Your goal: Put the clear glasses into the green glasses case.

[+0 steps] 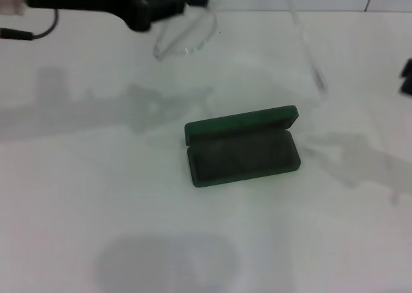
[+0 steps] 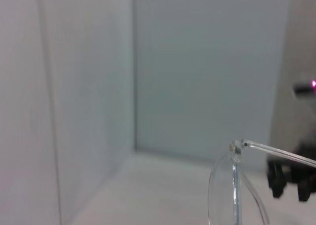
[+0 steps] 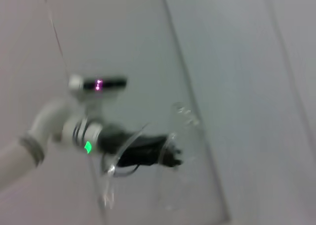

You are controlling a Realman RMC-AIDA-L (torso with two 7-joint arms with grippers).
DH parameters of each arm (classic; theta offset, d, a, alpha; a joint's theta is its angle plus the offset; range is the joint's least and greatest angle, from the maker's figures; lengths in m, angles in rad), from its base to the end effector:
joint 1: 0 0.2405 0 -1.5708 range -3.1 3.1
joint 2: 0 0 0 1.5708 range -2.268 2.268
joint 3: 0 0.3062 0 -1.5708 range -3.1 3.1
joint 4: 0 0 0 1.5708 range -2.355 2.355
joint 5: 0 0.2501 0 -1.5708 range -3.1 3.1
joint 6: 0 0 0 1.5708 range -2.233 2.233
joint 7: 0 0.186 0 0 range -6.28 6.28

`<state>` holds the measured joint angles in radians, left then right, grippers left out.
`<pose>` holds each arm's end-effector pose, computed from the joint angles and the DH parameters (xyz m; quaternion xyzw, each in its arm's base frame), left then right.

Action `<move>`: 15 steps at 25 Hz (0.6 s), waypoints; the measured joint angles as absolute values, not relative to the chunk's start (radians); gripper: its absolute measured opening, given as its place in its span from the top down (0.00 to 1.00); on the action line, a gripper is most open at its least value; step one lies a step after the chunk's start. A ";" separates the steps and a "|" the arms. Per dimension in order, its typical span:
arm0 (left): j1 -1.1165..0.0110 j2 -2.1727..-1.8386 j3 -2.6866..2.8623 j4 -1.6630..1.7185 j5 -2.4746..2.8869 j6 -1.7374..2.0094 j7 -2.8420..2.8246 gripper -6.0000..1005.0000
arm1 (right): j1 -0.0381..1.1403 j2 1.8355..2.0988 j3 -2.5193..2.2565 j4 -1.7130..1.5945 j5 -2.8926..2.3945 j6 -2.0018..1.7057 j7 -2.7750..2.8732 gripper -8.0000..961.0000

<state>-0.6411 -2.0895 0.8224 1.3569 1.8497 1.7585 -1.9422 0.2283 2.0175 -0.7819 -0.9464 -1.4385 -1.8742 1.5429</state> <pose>-0.1230 0.4236 0.0479 -0.9587 -0.0896 -0.2507 0.1004 0.2956 0.3209 0.0652 -0.8755 0.1680 0.4278 0.1490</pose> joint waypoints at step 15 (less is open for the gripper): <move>-0.487 -2.076 0.804 1.151 1.594 1.875 -1.963 0.93 | 0.332 2.019 -0.686 -0.933 -1.394 -2.085 1.386 1.00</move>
<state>-0.4874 -2.0759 0.8036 1.1506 1.5942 1.8755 -1.9634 0.3323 2.0191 -0.6858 -0.9332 -1.3939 -2.0849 1.3856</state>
